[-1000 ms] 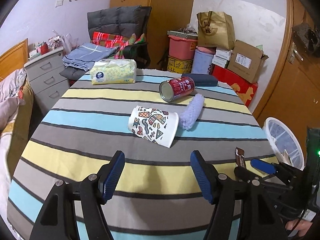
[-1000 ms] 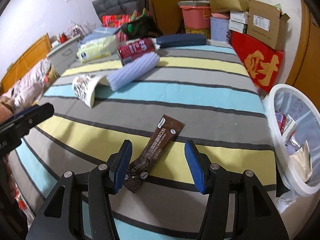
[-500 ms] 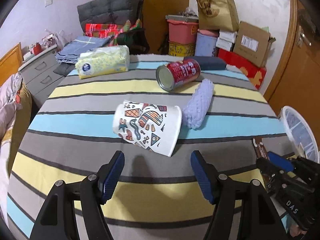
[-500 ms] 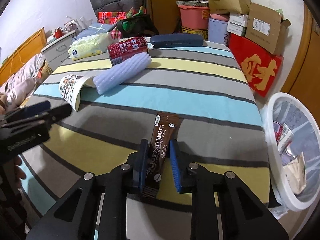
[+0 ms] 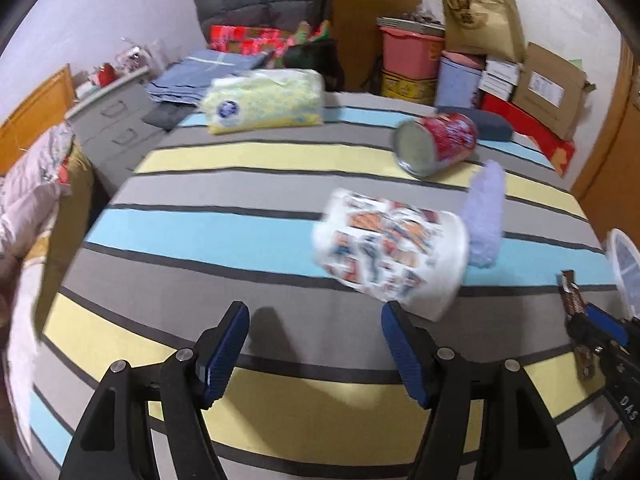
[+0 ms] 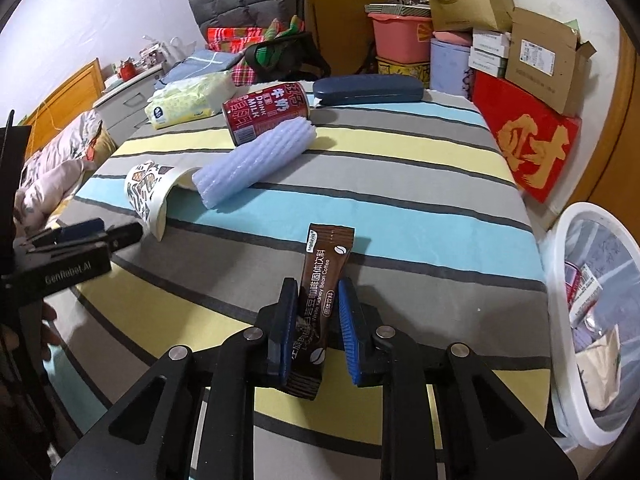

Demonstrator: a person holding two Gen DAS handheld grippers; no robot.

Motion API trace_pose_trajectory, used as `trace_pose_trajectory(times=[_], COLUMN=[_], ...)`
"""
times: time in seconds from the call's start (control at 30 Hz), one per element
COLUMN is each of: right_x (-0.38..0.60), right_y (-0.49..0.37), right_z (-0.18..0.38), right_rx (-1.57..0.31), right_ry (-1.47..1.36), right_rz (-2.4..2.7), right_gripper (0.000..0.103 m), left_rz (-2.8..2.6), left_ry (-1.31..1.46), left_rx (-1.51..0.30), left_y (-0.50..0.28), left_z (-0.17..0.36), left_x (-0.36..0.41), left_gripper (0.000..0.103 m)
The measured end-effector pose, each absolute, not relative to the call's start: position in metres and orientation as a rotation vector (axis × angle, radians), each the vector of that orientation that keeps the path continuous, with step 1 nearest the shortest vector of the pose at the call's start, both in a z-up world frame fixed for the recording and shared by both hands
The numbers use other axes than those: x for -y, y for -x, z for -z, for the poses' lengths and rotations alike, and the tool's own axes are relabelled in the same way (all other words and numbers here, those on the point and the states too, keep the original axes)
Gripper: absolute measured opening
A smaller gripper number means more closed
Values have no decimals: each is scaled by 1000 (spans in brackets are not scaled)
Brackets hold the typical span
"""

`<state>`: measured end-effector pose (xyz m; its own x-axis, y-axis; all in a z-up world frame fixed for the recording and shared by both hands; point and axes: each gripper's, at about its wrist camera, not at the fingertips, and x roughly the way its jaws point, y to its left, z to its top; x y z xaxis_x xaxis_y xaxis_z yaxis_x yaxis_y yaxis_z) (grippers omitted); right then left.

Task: Collect trash
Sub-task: 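Reach the left tool to the white patterned paper cup and grasp it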

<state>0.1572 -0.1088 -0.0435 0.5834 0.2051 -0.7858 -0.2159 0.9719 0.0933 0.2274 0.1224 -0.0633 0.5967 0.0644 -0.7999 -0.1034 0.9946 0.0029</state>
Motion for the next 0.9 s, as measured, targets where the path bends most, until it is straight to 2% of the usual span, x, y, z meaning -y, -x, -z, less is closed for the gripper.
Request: trace_pose_trajectory(times=[0.23, 0.37, 0.57, 0.9], right_x=[111, 115, 118, 124], right_y=[-161, -162, -163, -163], right_z=[43, 42, 44, 45], right_rx=[-913, -908, -909, -909], right_ry=[1, -17, -28, -66], right_rz=[-251, -257, -272, -308], right_gripper=[21, 21, 21, 21], left_rz=[-12, -54, -143, -197], left_ry=[216, 232, 359, 330], left_rx=[-897, -884, -886, -997], left_y=[-228, -243, -268, -292], left_z=[48, 39, 39, 66], left_x=[-131, -122, -125, -112], left_gripper=[69, 79, 81, 81])
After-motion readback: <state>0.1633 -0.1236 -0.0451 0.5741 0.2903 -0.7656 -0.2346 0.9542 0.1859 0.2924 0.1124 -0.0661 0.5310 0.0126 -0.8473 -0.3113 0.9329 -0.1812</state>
